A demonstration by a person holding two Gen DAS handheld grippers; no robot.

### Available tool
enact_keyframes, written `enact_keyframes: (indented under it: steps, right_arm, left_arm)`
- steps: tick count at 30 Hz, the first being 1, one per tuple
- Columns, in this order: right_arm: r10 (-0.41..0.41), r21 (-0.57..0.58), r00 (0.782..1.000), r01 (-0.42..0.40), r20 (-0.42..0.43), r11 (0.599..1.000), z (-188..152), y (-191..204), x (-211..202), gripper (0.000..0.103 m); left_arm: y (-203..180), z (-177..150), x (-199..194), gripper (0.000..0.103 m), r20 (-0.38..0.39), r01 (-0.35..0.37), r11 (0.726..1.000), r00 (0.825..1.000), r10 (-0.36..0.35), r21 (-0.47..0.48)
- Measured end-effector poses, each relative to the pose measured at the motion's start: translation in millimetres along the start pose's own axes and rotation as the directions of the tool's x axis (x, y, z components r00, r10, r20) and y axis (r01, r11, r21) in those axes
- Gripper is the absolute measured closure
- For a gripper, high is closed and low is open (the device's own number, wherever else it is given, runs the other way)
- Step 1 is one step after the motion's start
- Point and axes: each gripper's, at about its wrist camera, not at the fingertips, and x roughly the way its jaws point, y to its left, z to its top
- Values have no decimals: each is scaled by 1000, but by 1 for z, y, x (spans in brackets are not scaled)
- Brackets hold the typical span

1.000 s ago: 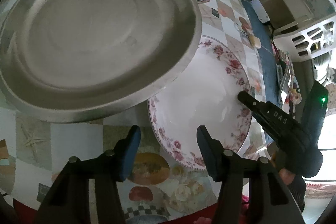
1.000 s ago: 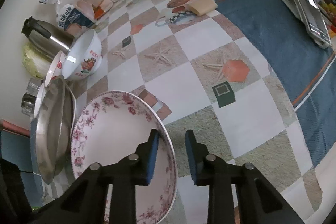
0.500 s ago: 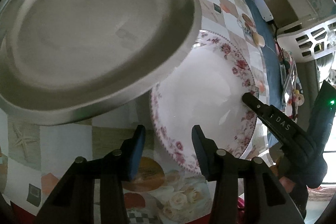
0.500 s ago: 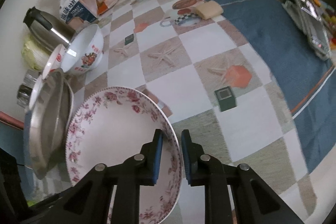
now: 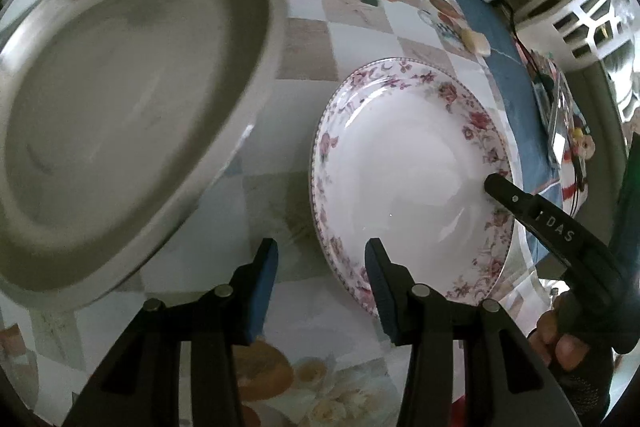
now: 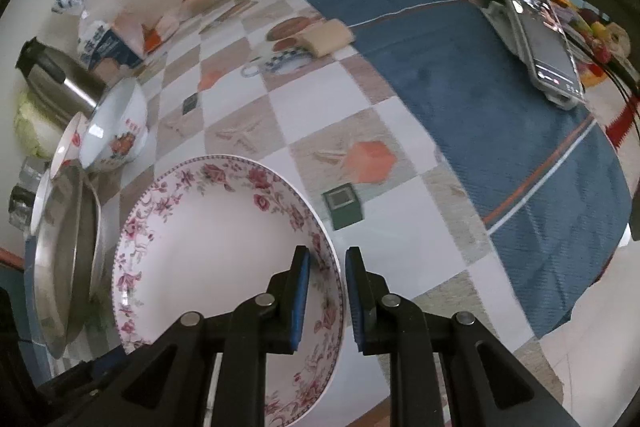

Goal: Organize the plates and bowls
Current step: 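Lift the floral-rimmed plate off the table with both grippers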

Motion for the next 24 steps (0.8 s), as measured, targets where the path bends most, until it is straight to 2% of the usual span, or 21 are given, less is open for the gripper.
enact_keyframes:
  steps: [3,8,13,19,24]
  right_arm:
    - [26,36,1000,-26,3,999,1,-12,-1,83]
    - [63,77,998,-63,1,995,0,-23,0,80]
    - [84,86,996,-84,10,993,1,-30,1,78]
    - [100,105,994,-103,31,989,2,-42,0,78]
    - [129,99,991,-133,42,986,2,-43,2,78]
  left_arm:
    - [-6,7,4,56,0,-12,1000,1000,12,8]
    - [-13,19,7,57,20,33,999,999,-33,-7]
    - [-17,28,14,76,35,28,1000,999,-27,-12]
    - [-15,33,17,82,55,61,998,997,-60,-19]
    - [-12,34,15,82,75,81,996,994,-79,-30]
